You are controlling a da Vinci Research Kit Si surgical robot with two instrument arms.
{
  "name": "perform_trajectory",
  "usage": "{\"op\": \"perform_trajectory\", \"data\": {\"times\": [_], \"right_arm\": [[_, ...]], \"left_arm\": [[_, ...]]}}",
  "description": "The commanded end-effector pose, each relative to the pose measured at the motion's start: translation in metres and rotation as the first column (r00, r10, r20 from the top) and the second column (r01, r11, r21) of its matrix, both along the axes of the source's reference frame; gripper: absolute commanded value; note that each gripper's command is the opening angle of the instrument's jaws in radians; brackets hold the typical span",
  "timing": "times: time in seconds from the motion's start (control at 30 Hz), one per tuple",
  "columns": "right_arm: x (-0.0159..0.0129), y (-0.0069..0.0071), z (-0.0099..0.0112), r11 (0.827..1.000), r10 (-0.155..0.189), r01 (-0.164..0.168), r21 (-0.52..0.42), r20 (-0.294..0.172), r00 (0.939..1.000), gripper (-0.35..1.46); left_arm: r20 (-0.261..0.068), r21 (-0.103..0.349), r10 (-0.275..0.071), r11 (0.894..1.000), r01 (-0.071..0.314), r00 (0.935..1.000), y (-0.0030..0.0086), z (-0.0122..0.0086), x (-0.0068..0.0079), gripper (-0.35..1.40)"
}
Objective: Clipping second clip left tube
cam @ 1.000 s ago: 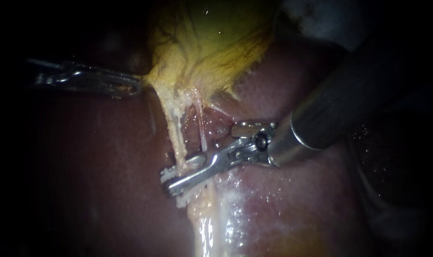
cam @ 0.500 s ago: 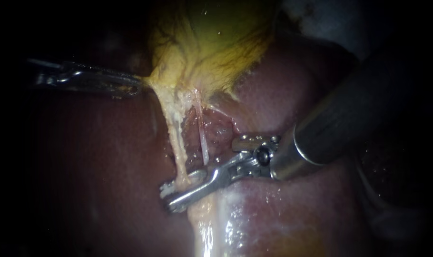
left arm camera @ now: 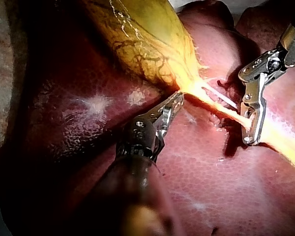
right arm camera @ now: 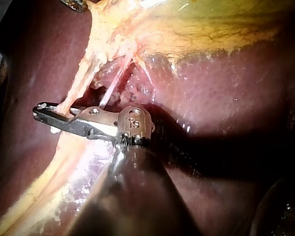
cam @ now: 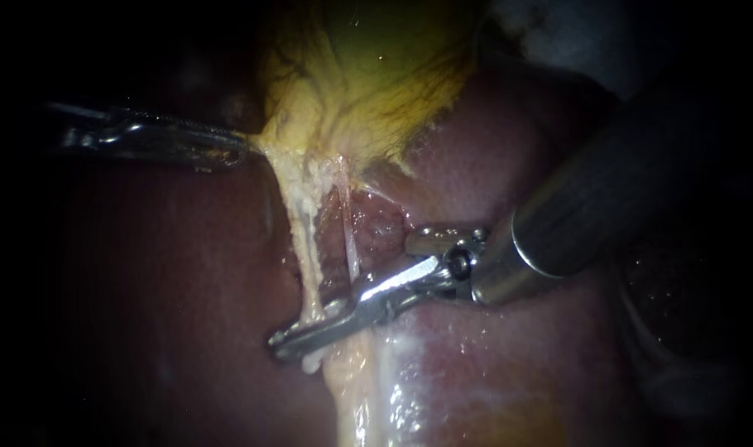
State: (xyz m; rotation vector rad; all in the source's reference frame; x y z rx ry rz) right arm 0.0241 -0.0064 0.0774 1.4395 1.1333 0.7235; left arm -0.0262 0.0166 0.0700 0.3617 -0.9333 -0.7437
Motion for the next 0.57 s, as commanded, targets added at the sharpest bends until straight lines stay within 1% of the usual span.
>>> {"op": "perform_trajectory", "data": {"times": [0.03,0.33,0.57], "right_arm": [[0.0000,0.0000,0.0001,1.000,0.000,0.000,0.000,0.000,1.0000,-0.35],[0.0001,-0.0011,0.0008,1.000,-0.011,0.011,-0.007,-0.009,0.9999,-0.35],[0.0001,-0.0011,0.0008,1.000,-0.011,0.011,-0.007,-0.009,0.9999,-0.35]], "left_arm": [[0.000,0.000,0.000,1.000,0.000,1.0000,0.0000,0.0000,0.0000,-0.35],[0.000,0.000,0.000,1.000,0.000,1.0000,0.0000,0.0000,0.0000,-0.35],[0.000,0.000,0.000,1.000,0.000,1.0000,0.0000,0.0000,0.0000,-0.35]]}}
